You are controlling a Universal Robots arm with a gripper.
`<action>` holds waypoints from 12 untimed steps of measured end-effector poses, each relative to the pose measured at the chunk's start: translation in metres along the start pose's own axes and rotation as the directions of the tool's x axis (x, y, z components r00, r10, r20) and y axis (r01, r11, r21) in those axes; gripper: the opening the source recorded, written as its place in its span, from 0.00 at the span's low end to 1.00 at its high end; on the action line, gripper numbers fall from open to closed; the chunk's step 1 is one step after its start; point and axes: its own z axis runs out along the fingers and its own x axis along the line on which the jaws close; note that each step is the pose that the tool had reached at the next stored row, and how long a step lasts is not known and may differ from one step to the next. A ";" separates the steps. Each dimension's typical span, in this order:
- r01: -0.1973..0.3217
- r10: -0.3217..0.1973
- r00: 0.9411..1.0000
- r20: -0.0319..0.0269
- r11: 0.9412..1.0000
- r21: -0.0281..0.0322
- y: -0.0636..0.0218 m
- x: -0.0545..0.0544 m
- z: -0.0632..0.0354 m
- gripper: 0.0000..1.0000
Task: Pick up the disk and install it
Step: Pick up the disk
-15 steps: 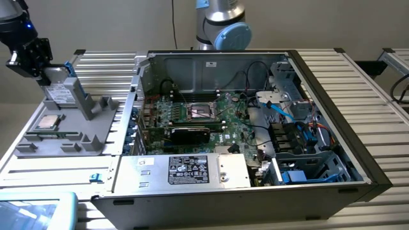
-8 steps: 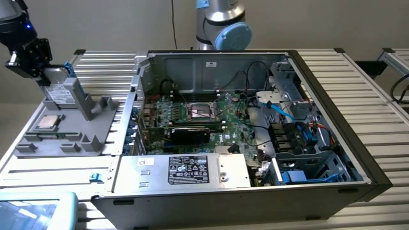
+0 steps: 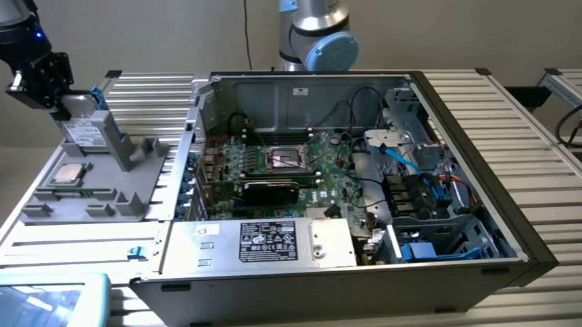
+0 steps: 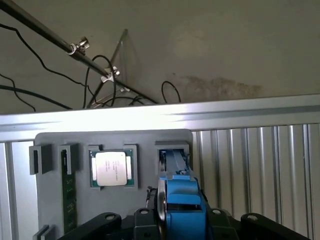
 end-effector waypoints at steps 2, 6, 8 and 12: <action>0.000 0.000 1.000 0.000 1.000 0.001 -0.0001 0.000 -0.0055 0.37; 0.000 0.000 1.000 0.000 1.000 0.005 -0.0002 0.000 -0.0161 0.37; 0.000 0.000 1.000 0.000 1.000 0.006 -0.0003 0.000 -0.0248 0.37; 0.000 0.000 1.000 0.001 1.000 0.009 -0.0005 0.001 -0.0400 0.37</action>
